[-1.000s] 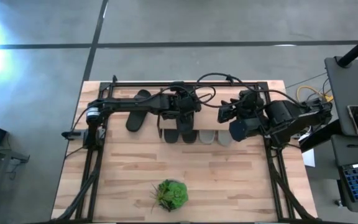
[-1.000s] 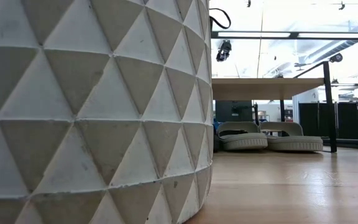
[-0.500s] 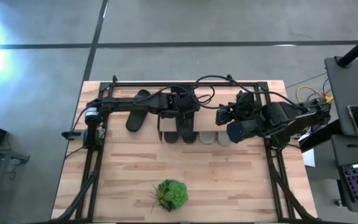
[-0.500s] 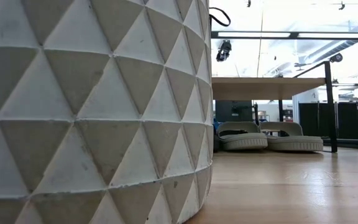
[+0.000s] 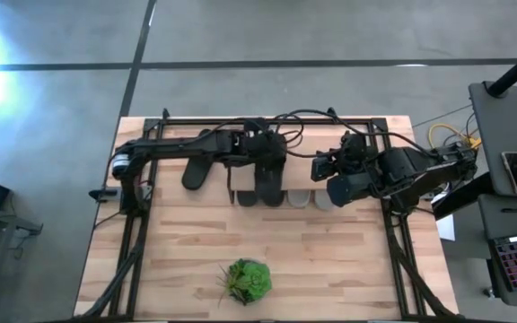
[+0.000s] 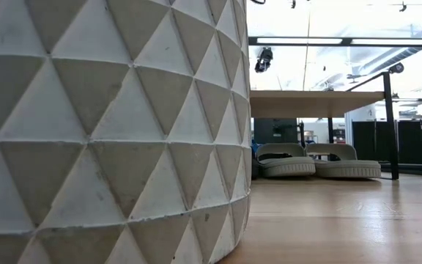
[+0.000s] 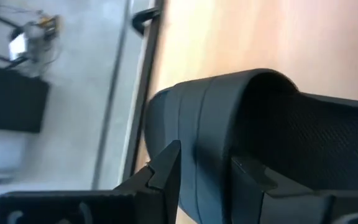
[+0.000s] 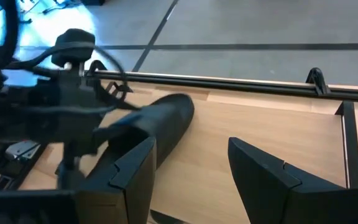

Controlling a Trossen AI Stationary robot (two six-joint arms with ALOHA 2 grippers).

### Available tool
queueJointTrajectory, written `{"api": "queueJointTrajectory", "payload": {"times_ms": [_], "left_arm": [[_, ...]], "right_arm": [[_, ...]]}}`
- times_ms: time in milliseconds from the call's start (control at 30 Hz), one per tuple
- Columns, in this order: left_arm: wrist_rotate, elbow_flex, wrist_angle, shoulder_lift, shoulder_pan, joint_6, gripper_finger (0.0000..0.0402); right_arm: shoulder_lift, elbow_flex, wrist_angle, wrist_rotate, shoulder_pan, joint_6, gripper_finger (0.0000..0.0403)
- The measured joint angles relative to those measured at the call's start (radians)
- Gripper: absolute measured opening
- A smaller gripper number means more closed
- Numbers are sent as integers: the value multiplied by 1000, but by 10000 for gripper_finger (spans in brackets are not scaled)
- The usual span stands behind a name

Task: Pick and place slides into the shelf
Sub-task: Put the black slide on the shelf

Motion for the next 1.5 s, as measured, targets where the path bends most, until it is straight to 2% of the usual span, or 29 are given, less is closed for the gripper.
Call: {"api": "queueJointTrajectory", "payload": {"times_ms": [333, 567, 833, 1033, 1133, 1300, 1500], "left_arm": [[-76, -5, -17, 45, 21, -1, 87], [21, -5, -30, 34, 13, -3, 87], [45, -4, -80, 32, 9, -28, 87], [57, -4, -74, 25, 9, -23, 87], [106, -4, -74, 24, 9, -20, 87], [166, -4, -74, 16, 6, 7, 87], [171, -4, -76, -2, 7, 52, 87]], "right_arm": [[24, 0, -5, -1, 0, 31, 192], [41, 0, -10, -63, 2, 60, 192], [41, 0, -10, -76, 6, 75, 192], [40, 0, 4, -218, 6, 55, 192], [44, 0, 70, -299, 6, 6, 186], [46, -43, 175, -306, 6, -49, 141], [40, -120, 164, -299, 5, 3, 23]]}}
